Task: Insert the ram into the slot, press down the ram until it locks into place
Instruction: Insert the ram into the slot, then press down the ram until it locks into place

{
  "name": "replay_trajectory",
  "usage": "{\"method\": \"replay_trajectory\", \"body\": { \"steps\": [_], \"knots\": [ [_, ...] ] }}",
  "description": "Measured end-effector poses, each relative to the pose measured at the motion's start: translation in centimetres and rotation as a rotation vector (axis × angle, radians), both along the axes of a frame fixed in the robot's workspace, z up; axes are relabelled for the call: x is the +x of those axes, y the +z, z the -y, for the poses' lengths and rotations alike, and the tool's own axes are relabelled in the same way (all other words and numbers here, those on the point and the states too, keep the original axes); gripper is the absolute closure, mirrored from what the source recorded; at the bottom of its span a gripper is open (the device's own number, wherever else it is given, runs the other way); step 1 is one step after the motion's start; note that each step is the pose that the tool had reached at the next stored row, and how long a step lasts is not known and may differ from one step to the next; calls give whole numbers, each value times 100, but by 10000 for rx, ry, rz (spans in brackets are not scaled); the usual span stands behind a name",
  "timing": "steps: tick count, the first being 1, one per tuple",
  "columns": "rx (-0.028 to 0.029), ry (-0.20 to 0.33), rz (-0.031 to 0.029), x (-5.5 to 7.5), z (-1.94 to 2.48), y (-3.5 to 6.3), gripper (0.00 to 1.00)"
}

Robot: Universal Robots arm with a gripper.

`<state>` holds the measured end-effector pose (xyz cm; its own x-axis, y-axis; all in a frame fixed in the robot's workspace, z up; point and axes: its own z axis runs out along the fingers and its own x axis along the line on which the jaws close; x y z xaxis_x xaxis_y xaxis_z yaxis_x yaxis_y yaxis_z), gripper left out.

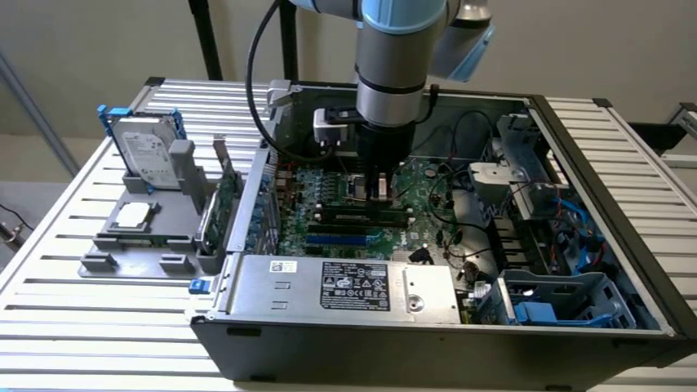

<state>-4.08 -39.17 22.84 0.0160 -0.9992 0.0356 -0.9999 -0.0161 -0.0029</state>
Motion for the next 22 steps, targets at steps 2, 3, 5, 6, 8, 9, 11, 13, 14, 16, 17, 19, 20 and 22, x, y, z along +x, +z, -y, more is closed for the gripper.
{"method": "replay_trajectory", "body": {
  "steps": [2, 3, 5, 6, 8, 9, 11, 13, 14, 16, 17, 19, 20, 22],
  "knots": [
    [-1, 1, 0, -1, 0, 66, 78],
    [-1, 1, -1, -3, 0, 100, 78],
    [-2, -1, -1, -22, 0, 156, 78],
    [-1, 0, 0, -34, 0, 179, 80],
    [-1, 0, 0, -50, 0, 212, 87],
    [0, 0, 0, -54, -1, 214, 89],
    [1, 1, 1, -55, -1, 214, 89],
    [-2, 1, 0, -55, -1, 214, 89],
    [-7, 1, 0, -56, 0, 215, 89],
    [-12, 1, 0, -56, 0, 215, 89],
    [-13, 0, 0, -56, 0, 214, 89],
    [-15, 0, 0, -56, 0, 215, 89],
    [-16, 0, 0, -56, 0, 215, 89],
    [-16, 0, 0, -56, -1, 214, 89]
  ]
}}
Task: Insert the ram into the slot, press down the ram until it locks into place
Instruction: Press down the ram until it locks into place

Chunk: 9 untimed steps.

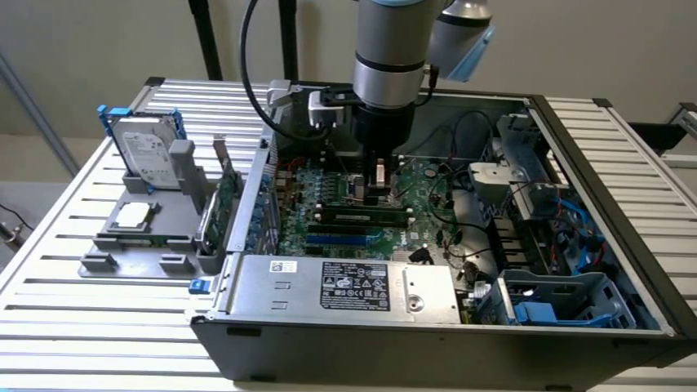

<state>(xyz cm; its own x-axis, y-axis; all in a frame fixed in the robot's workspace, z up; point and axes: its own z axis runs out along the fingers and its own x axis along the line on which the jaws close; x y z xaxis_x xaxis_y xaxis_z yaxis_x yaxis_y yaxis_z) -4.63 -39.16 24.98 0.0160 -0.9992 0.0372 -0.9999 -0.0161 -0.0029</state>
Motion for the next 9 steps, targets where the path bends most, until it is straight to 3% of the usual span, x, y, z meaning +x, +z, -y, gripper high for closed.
{"method": "replay_trajectory", "body": {
  "steps": [9],
  "knots": [
    [0, -61, -2, -17, -2, -68, 89]
  ]
}}
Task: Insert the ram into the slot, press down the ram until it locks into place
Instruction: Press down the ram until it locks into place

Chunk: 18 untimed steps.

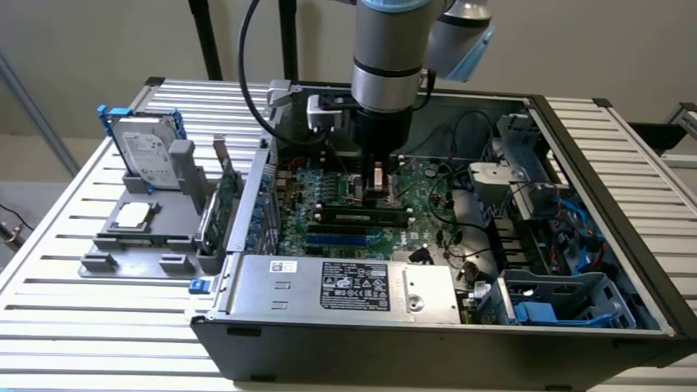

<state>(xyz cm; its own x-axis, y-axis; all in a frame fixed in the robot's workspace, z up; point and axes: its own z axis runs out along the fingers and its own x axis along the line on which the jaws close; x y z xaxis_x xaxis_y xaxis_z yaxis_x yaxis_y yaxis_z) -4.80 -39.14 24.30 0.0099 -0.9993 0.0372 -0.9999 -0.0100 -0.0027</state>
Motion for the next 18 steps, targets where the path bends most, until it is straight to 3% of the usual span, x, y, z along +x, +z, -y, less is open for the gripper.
{"method": "replay_trajectory", "body": {
  "steps": [14, 16, 18],
  "knots": [
    [-19, -17, -12, -2, -45, -195, 89],
    [-27, -15, -30, -1, -46, -183, 89],
    [16, -21, -41, -1, -51, -123, 89]
  ]
}}
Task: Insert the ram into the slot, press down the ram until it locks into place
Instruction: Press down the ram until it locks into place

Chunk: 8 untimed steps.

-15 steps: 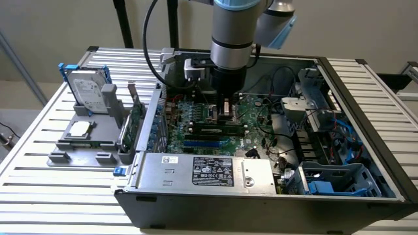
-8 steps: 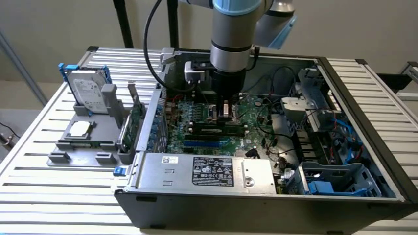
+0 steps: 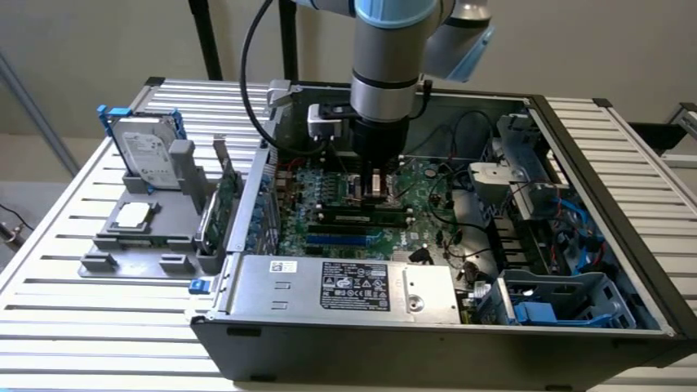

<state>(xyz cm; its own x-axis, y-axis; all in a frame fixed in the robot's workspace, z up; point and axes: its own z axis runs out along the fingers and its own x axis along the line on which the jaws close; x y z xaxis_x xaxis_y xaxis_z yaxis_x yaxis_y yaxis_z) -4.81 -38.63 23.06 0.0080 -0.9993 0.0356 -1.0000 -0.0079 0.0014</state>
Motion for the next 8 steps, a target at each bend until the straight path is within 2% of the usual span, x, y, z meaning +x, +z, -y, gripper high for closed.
{"method": "replay_trajectory", "body": {
  "steps": [1, 6, 8],
  "knots": [
    [-15, 0, -9, 1, 1, 49, 89],
    [-17, 4, -37, 14, 2, 280, 89],
    [-17, 3, -66, 35, 2, 370, 89]
  ]
}}
